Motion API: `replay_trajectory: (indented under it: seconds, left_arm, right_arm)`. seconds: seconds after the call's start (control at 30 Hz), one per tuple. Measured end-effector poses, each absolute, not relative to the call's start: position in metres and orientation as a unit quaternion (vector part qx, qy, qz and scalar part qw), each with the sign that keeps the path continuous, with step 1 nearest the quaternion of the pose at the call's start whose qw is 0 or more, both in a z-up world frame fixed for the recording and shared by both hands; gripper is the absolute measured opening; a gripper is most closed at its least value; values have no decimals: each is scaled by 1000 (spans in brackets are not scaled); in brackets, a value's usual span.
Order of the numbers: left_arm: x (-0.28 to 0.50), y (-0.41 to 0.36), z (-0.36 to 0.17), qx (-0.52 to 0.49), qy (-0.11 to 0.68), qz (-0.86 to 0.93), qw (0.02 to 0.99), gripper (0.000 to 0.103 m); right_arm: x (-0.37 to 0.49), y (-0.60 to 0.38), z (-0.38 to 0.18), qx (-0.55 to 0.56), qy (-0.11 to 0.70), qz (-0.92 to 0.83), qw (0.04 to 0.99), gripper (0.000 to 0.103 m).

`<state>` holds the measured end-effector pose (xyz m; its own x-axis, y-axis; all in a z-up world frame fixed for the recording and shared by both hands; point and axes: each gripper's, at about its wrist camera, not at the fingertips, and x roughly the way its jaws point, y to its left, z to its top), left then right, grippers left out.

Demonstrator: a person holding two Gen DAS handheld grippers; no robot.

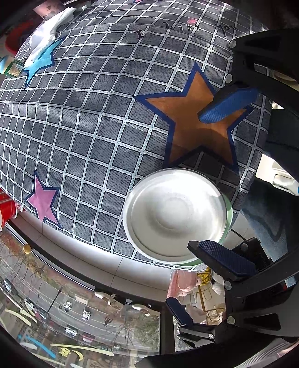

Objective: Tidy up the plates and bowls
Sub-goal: 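Open the left tool and release the bowls in the green bowl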

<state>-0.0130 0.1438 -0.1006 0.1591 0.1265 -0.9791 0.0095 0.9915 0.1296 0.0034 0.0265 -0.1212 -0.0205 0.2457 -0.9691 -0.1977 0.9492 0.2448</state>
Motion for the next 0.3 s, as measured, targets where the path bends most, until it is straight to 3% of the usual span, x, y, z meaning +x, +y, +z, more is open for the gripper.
replay_trajectory:
  seconds: [0.3]
  left_arm:
    - [-15,142,-109,30,655,47,754,103]
  right_arm:
    - [6,24,-126,13,703,174,689,103]
